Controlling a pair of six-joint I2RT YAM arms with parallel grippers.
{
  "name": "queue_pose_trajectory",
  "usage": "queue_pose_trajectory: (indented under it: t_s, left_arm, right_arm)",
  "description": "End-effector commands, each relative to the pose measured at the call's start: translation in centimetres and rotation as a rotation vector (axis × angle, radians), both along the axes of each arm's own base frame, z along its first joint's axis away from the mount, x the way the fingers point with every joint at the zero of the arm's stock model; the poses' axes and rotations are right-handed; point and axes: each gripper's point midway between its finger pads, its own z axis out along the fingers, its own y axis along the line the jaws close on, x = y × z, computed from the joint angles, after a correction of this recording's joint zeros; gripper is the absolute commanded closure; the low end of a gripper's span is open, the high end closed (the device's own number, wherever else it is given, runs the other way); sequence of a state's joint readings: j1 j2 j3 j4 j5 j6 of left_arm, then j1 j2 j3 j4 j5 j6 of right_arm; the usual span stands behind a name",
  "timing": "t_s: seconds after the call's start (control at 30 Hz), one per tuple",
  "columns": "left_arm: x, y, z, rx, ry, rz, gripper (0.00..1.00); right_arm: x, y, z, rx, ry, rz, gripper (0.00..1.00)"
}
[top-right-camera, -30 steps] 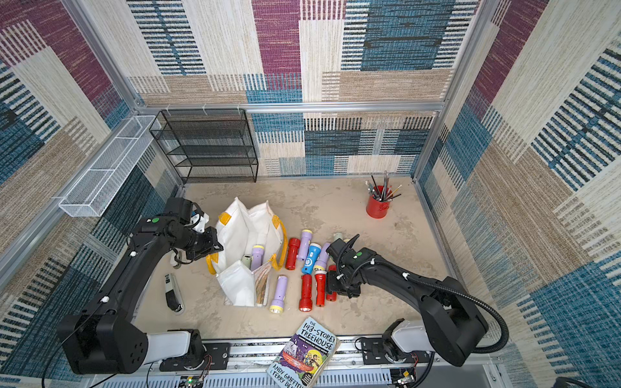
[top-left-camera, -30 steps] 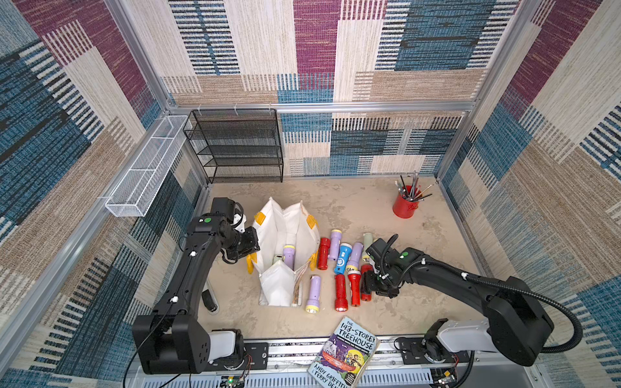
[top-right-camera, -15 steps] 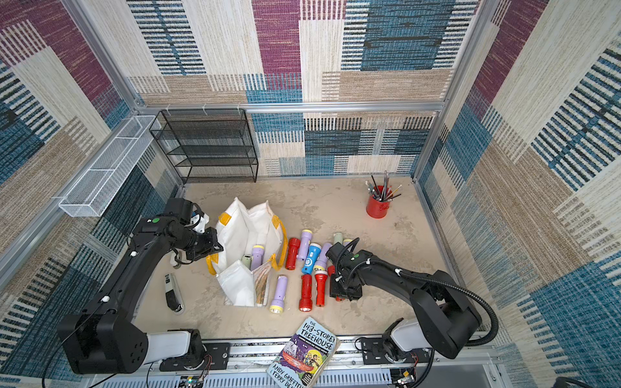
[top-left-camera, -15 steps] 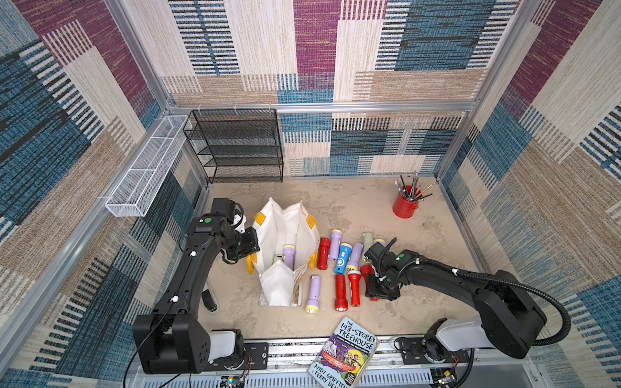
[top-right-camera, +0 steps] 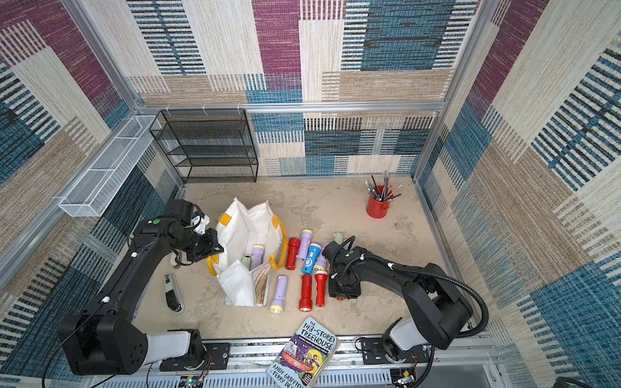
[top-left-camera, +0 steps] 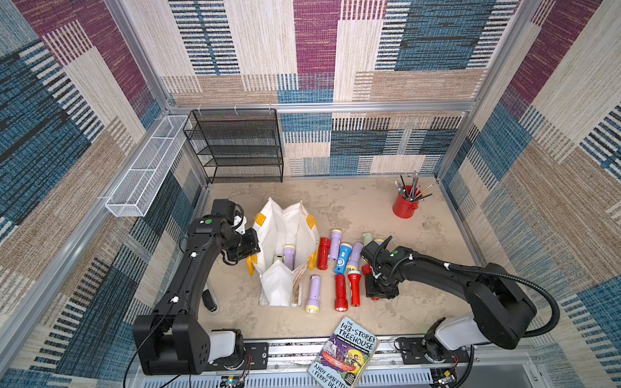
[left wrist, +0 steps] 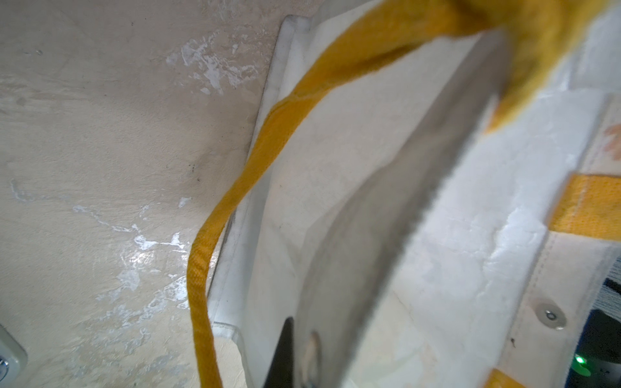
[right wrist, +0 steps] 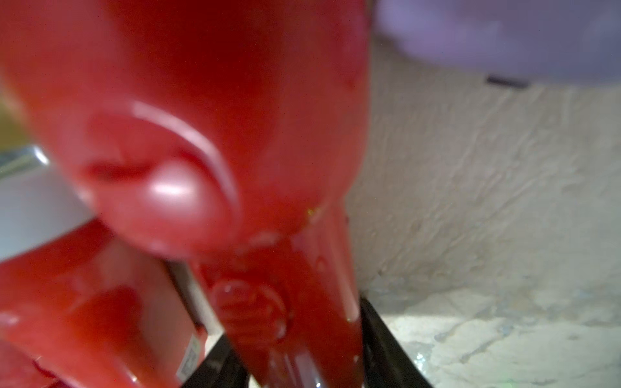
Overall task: Put the flashlights into the tote bags
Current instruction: Pick up the flashlight from the center of the board.
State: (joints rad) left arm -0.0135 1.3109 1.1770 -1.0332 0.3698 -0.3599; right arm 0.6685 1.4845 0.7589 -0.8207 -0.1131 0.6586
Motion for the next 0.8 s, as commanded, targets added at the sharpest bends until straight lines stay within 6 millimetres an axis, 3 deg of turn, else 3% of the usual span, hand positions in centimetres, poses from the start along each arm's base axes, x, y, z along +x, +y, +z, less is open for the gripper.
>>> queue_pose_trajectory:
  t_s: [0.0,0.17,0.33,0.5,0.77]
  left_arm:
    - [0.0,0.2,-0.1,0.013,-0.008,0.002,1.0]
    - [0.1,0.2,0.0,0.011,-0.014,0.001,1.0]
    - [0.3,0.2,0.3,0.011,-0.021,0.001,1.0]
    - [0.5,0.1,0.7,0.006,-0.032,0.003,1.0]
    - [0.5,0.1,1.3,0.001,-0.05,0.007,1.0]
  right_arm:
    - [0.9,0.9,-1.1,0.017,-0.045,0.048,0.53]
    - [0.3,1.1,-1.5,0.012,-0.028,0.063,0.65]
    - [0.9,2.1,0.1,0.002,-0.066,0.11,0.68]
    - [3.4,4.0,4.2,0.035,-0.173,0.151,0.68]
    - [8.2,6.5,12.6,0.085,-0.376,0.184,0.68]
